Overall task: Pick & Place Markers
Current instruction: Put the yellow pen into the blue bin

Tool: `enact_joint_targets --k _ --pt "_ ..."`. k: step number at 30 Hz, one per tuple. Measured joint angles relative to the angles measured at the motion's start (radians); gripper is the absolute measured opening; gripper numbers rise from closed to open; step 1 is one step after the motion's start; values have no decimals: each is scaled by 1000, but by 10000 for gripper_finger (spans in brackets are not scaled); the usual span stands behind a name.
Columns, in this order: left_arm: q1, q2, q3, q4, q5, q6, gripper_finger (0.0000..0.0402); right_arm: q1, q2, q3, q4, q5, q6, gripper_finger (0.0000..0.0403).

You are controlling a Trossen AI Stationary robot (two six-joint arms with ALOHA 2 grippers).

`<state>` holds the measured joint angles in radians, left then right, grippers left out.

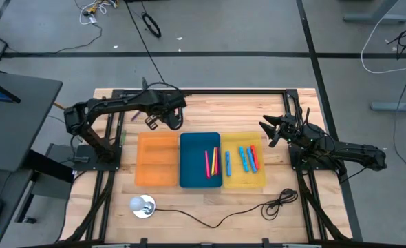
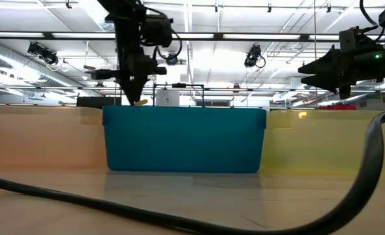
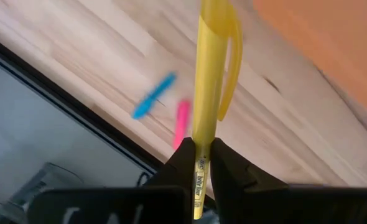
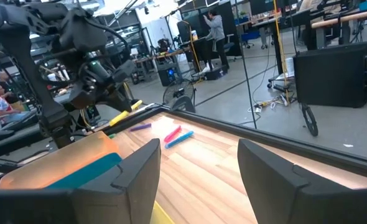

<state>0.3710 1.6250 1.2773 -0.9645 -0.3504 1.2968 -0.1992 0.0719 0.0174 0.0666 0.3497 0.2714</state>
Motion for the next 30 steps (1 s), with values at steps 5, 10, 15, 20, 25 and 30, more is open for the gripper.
enact_joint_targets --k 5,10,15,20,25,30 --pt "-58 57 78 -21 3 20 31 0 0 0 0 0 0 215" --pt "-116 114 150 -36 6 72 31 0 0 0 0 0 0 215" --pt "-166 167 226 -39 35 87 31 0 0 0 0 0 0 215" --pt "-217 222 292 -40 37 128 30 0 0 0 0 0 0 215" --pt "-260 259 345 -43 45 130 31 0 0 0 0 0 0 215" --pt "-297 277 380 -38 60 168 30 0 0 0 0 0 0 215"
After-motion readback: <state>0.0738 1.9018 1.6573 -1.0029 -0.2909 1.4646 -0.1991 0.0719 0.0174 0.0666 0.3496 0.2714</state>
